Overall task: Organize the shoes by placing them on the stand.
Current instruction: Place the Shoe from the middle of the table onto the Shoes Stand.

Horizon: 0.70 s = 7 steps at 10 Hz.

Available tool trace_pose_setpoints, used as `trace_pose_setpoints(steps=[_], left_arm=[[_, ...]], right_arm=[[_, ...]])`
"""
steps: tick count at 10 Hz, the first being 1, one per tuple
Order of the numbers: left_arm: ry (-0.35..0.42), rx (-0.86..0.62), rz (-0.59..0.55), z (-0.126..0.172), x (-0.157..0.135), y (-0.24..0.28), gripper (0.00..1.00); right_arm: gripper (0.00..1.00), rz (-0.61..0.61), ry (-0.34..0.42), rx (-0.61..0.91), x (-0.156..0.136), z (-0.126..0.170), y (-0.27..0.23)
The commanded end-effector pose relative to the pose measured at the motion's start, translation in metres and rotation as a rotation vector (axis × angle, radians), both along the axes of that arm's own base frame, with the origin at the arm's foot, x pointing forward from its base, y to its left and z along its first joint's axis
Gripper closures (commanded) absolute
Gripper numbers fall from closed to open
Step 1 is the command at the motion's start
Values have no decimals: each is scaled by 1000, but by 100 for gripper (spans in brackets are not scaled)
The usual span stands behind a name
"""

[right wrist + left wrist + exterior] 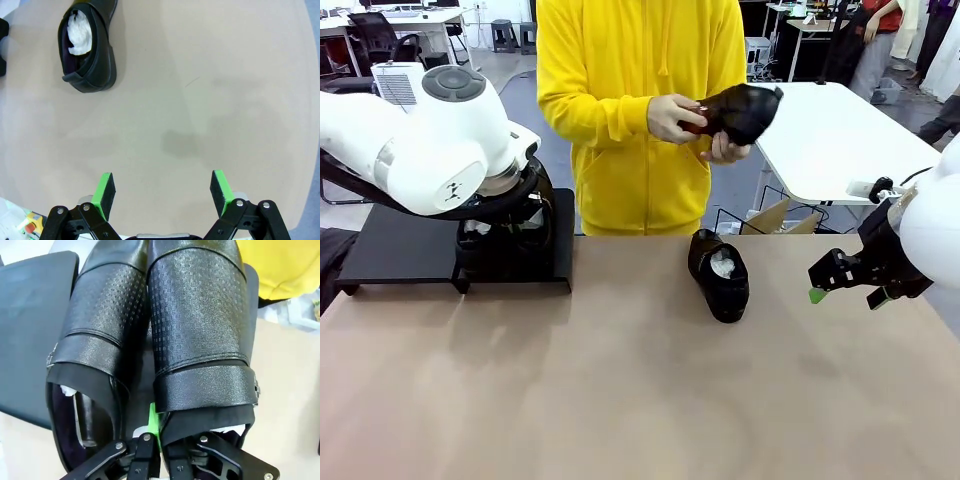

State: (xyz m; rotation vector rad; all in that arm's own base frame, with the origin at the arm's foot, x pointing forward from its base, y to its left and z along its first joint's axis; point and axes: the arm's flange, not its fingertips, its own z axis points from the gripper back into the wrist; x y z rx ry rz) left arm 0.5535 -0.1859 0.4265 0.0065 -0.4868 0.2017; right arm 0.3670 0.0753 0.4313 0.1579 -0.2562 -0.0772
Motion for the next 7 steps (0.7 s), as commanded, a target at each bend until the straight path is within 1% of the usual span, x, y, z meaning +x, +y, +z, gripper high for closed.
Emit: trace_pose_setpoints(steps=[1, 2, 5, 6, 7], left_arm=[[-16, -4, 27, -1, 3, -7, 79], [-15, 6, 21, -1, 3, -8, 60], [-48, 31, 19, 6, 0, -10, 2], [-60, 26, 19, 11, -3, -11, 0], [-74, 24, 4, 20, -9, -15, 0]], right_arm=[[0, -3, -1, -2, 0, 1, -1], [0, -3, -1, -2, 0, 1, -1], [0, -3, -1, -2, 0, 1, -1], [0, -3, -1, -2, 0, 1, -1], [0, -3, -1, -2, 0, 1, -1]])
